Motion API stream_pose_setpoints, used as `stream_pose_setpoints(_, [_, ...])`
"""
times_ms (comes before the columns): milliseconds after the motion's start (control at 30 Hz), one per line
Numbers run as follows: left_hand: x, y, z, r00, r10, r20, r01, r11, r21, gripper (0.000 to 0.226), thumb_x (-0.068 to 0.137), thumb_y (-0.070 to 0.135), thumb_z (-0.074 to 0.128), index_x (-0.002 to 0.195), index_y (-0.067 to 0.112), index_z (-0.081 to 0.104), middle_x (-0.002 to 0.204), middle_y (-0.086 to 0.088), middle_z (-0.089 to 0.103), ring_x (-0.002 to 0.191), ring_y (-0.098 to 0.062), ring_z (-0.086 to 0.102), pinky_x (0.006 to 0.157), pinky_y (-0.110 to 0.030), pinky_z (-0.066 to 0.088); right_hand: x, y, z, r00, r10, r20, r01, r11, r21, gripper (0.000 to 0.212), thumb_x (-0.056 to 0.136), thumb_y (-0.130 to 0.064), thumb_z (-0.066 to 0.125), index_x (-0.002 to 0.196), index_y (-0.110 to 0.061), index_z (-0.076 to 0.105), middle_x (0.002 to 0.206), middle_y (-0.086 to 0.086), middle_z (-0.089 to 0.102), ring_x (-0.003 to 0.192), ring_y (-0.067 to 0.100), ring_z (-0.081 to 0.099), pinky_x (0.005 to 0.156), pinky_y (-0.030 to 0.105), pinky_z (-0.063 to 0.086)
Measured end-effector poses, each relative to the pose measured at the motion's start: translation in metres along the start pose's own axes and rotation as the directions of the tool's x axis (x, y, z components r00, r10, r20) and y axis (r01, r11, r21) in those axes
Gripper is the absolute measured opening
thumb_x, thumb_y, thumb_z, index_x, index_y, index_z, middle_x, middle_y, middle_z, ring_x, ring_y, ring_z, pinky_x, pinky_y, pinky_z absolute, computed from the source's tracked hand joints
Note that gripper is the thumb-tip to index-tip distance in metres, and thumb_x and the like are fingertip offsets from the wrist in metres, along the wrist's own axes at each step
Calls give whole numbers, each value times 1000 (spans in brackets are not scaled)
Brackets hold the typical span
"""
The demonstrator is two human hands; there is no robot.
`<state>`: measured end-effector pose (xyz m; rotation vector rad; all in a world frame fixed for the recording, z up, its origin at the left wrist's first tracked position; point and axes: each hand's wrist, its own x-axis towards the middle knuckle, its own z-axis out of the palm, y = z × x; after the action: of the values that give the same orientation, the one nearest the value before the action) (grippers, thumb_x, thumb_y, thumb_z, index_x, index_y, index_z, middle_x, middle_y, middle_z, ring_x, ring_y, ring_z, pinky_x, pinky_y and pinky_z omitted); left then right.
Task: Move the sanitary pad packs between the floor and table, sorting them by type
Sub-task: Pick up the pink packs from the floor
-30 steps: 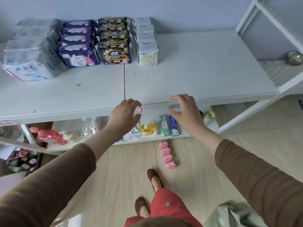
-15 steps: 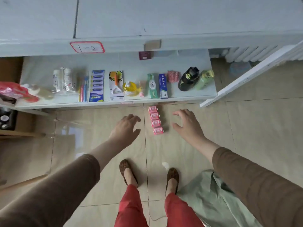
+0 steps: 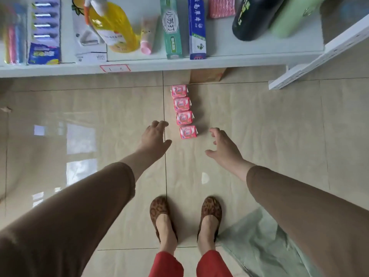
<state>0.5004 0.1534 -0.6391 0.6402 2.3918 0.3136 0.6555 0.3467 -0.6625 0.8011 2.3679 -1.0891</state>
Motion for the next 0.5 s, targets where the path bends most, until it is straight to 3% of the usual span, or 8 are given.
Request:
stream_pose_setpoints(100, [44,-16,42,1000,8,-12,-8,999,46,58,89,25,64,142,24,40,133,-6,46,116,-27,53,78,-33,42,46,30,37,1000,4,13,-4,1000,1,73,84,-21,69,146,-25,31,136,1,44,105,23,58,87,39,51])
stream_pose_setpoints(333, [128,-37,106,1000,20,-10,-19,997,70,63,91,27,63,146,30,32,132,-10,44,110,-30,55,82,-43,52,133,70,102,999,-43,11,42,997,57,81,79,-15,73,147,-25,29,143,4,41,121,22,54,92,36,49])
stream_pose_setpoints(500, [162,-31,131,997,47,-69,-43,998,47,65,89,31,66,145,27,33,133,-10,40,108,-33,58,86,-44,54,164,82,126,997,-73,-35,76,992,98,72,75,-13,74,137,-25,38,128,1,46,107,21,60,78,32,49])
